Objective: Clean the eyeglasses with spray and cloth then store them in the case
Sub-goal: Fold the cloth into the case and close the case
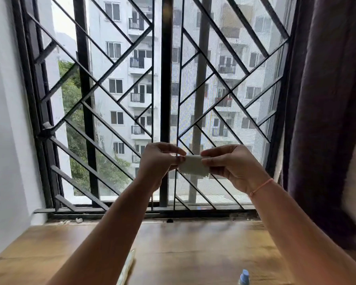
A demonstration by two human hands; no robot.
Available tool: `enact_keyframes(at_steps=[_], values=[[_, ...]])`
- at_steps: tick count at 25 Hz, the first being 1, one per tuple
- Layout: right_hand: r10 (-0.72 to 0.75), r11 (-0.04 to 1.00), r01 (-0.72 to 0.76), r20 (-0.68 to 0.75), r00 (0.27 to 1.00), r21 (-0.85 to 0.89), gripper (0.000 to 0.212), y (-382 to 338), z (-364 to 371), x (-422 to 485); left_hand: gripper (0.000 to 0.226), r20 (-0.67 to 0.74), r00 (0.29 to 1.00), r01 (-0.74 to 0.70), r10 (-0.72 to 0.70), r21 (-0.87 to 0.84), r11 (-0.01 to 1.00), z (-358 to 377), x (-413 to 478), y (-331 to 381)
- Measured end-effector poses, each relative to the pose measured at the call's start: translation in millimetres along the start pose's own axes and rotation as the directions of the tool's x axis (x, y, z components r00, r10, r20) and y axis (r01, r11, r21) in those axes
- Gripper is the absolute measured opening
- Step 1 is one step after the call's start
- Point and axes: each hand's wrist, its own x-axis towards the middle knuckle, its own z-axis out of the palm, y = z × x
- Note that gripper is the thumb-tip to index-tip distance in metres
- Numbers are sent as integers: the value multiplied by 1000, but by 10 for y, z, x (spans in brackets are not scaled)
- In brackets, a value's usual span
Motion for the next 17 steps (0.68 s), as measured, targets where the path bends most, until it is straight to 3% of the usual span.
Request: enact_keyframes(at_steps=[6,9,13,17], values=[[-179,971,160,-99,979,-179,22,19,0,-1,43,28,988,-152,150,103,983,34,-33,37],[-252,932,201,-139,958,-302,24,54,7,16,30,-11,978,-201,206,175,964,55,-37,24],[-346,845,225,-174,922,-486,12,61,17,0,22,-40,954,-258,298,402,879,72,9,-2],[-297,899,214,-172,939,-383,13,49,-9,-10,13,-26,951,-258,307,476,841,73,38,-40]])
